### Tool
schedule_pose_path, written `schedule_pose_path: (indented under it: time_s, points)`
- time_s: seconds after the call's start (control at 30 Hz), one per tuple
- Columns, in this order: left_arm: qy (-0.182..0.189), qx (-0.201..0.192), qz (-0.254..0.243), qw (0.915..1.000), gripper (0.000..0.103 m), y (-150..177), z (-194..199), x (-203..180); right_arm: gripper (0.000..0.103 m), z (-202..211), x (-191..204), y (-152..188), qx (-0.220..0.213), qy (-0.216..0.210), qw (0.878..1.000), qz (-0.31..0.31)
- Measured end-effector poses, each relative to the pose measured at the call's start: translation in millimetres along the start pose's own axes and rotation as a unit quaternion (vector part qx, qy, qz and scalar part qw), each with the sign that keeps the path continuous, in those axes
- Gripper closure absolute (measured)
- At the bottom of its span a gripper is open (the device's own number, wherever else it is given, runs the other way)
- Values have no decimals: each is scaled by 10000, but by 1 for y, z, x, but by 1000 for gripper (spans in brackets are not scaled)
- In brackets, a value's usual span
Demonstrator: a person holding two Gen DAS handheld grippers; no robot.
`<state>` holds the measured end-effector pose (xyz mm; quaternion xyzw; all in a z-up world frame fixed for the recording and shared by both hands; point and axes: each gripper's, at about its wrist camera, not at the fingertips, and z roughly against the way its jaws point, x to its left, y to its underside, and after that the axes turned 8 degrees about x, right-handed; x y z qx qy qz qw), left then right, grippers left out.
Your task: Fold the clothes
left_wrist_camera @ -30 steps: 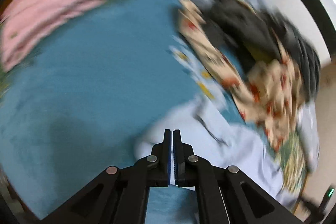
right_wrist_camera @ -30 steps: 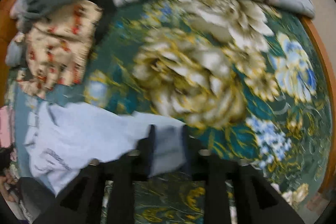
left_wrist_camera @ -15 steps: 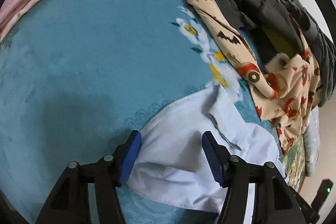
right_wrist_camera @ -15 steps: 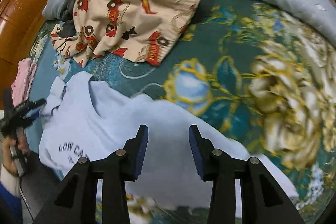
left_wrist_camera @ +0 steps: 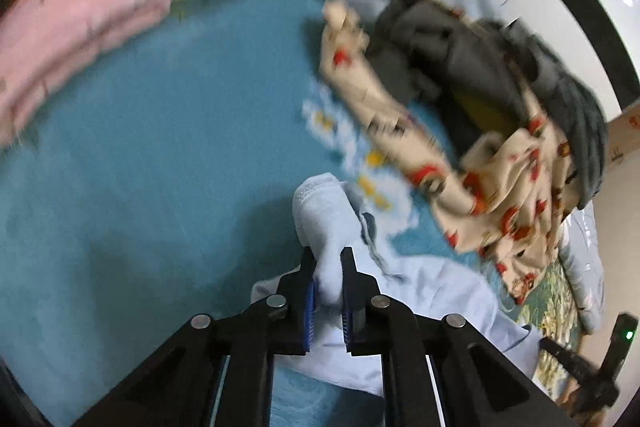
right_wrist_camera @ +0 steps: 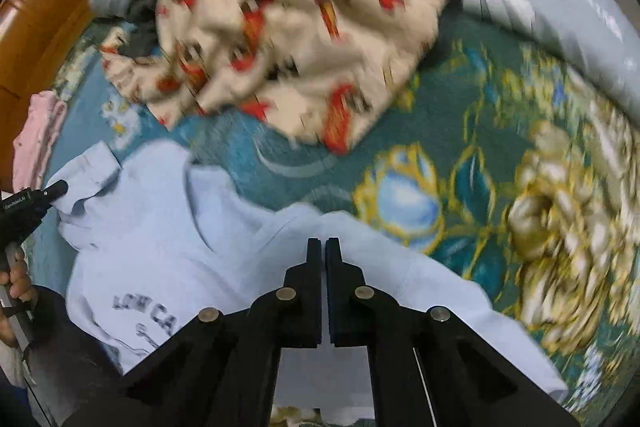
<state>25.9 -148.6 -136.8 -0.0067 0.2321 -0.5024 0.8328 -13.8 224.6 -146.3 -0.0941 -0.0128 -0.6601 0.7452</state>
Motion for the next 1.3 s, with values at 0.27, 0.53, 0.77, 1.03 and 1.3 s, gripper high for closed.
schedule_pose_path:
  time_s: [0.27,0.53,0.77,1.03,1.3]
  points:
    - [91,-603,-42,9981,92,-21,64,29,102,43,5,-21,-676,-121,9976,-29]
    - [-104,-119,933,9955,92,6,54,100,72,-18,-6,-29,231,-150,9985,-474]
    - [12,-86,1056,9944,92,25,61,120,67,-49,-5,-18,533,-236,9957,-720]
    - [-13,124,1041,9945,91,43,60,136,100,9,21,19,-161,-220,9995,-140]
    - [-199,526,890,9944,88,56,50,143,100,-4,27,87,684,-225,9972,179]
